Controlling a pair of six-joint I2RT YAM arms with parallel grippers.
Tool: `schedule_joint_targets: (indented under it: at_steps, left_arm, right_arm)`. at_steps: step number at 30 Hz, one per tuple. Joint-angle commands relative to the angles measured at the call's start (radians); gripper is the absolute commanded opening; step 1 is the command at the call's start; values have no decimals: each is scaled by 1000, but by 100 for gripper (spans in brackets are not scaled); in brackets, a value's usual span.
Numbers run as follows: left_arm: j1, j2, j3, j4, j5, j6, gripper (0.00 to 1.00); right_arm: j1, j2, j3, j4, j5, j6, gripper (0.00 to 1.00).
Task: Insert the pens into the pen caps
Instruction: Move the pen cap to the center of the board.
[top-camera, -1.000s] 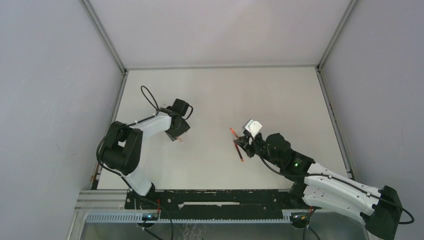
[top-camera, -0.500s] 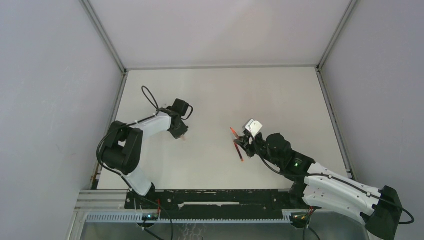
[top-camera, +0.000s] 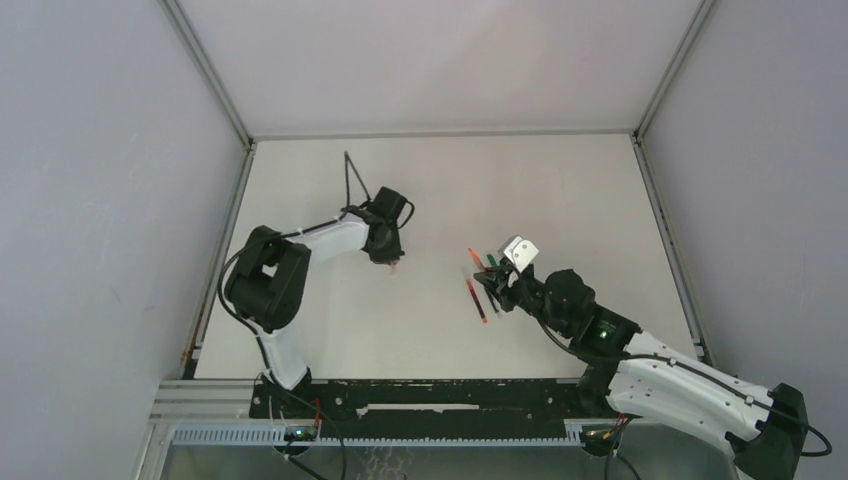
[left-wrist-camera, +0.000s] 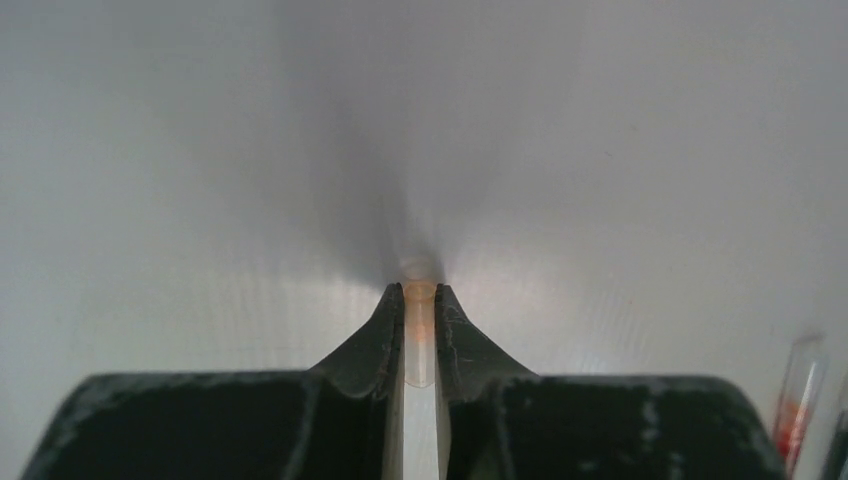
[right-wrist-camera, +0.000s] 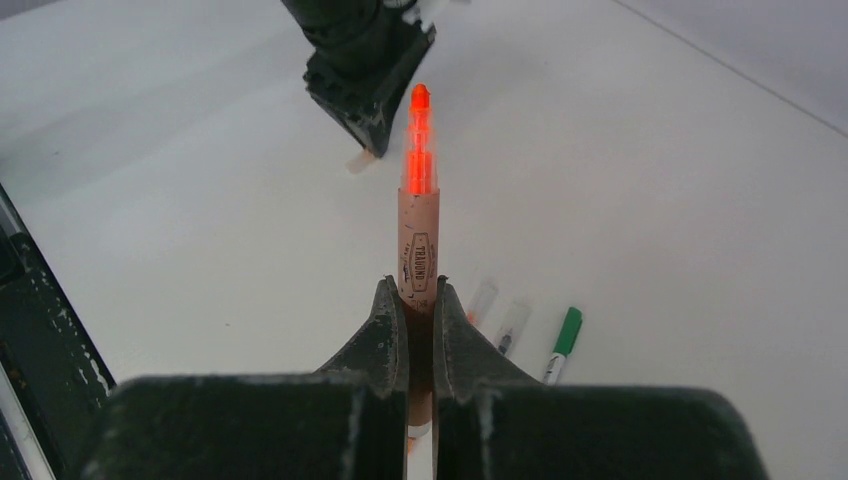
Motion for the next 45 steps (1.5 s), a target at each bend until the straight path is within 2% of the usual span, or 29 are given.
schedule_joint_targets:
  at_steps: [1, 9, 15, 19, 35, 45]
  left_arm:
    - [-118, 38, 73, -62, 50, 253, 8]
    - [-278, 59, 137, -114, 40, 574, 16]
    - [-375, 48, 95, -117, 68, 795, 20]
    - [-413, 26, 59, -95, 91, 866, 30]
    - [-414, 19, 71, -66, 106, 817, 42]
    - [-364, -99, 35, 61, 102, 672, 48]
  right_arm:
    - [-4, -74, 0, 61, 85, 36, 0]
    - [-8, -207, -2, 86, 260, 43, 0]
    - [-18, -298, -35, 115, 278, 47, 0]
    - [-25, -314, -43, 107, 274, 56, 0]
    - [-33, -305, -42, 83, 261, 76, 0]
    - [-40, -296, -43, 83, 250, 84, 0]
